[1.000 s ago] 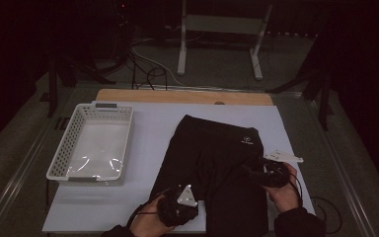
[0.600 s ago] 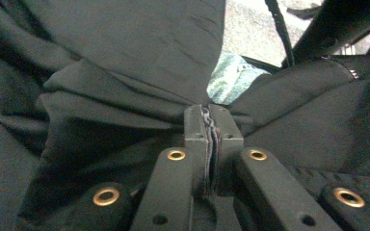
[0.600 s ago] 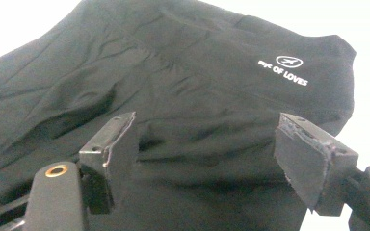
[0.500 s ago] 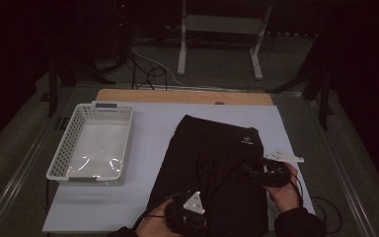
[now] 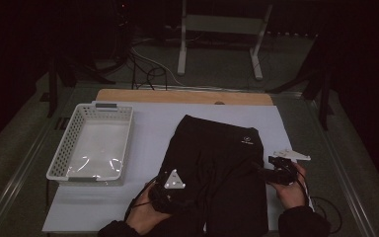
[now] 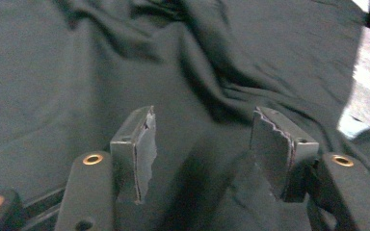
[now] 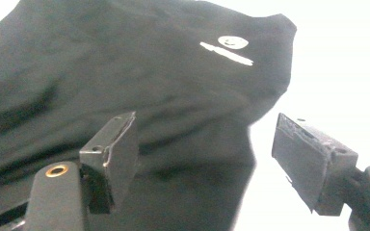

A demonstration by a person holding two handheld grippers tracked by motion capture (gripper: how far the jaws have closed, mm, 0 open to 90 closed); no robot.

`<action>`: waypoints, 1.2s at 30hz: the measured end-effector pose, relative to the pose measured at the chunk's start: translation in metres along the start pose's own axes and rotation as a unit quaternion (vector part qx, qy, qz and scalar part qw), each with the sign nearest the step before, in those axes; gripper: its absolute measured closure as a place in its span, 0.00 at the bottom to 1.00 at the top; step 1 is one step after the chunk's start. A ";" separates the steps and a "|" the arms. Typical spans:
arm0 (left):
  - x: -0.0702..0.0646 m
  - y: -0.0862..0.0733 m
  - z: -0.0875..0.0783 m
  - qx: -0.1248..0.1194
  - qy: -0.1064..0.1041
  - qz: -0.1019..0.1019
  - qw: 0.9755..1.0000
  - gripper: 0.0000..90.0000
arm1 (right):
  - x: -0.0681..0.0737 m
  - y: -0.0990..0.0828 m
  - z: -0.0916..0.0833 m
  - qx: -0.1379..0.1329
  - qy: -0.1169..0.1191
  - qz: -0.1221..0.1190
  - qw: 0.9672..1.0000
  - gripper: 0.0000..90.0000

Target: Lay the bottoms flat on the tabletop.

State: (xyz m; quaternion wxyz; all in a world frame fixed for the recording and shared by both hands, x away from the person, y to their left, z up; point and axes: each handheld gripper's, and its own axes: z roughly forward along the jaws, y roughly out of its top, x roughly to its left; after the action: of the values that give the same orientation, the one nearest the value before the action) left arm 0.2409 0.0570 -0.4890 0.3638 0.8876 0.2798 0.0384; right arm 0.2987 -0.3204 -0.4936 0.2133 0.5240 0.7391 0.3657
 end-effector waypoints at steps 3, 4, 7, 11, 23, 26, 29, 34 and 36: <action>0.003 -0.002 -0.002 0.000 0.014 -0.006 1.000 0.43 | -0.004 -0.001 0.004 0.010 -0.014 0.004 1.000 0.31; 0.003 -0.002 -0.002 0.000 0.014 -0.006 1.000 0.42 | -0.004 -0.001 0.004 0.010 -0.014 0.004 1.000 0.31; 0.005 -0.003 -0.005 -0.006 0.024 -0.010 1.000 0.40 | -0.008 -0.001 0.006 0.015 -0.016 0.012 1.000 0.35; 0.007 -0.005 -0.007 -0.012 0.041 -0.012 0.999 0.37 | -0.011 0.000 0.010 0.020 -0.022 0.016 0.999 0.39; 0.014 -0.013 -0.006 0.001 0.086 -0.028 0.996 0.31 | -0.016 0.008 0.024 0.049 -0.034 0.036 0.998 0.53; 0.016 -0.014 -0.008 0.000 0.094 -0.032 0.995 0.30 | -0.020 0.012 0.028 0.061 -0.036 0.047 0.996 0.56; 0.018 -0.016 -0.010 0.002 0.100 -0.038 0.994 0.30 | -0.025 0.013 0.033 0.075 -0.041 0.060 0.995 0.58; 0.023 -0.021 -0.013 0.005 0.105 -0.049 0.993 0.32 | -0.028 0.012 0.040 0.090 -0.040 0.065 0.993 0.67; 0.023 -0.023 -0.014 0.009 0.102 -0.053 0.993 0.34 | -0.028 0.014 0.041 0.092 -0.045 0.067 0.993 0.75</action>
State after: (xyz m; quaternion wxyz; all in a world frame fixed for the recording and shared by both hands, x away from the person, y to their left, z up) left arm 0.2463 0.0909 -0.4972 0.3270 0.8660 0.3627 0.1071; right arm 0.3460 -0.3313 -0.5116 0.1725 0.6052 0.7226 0.2861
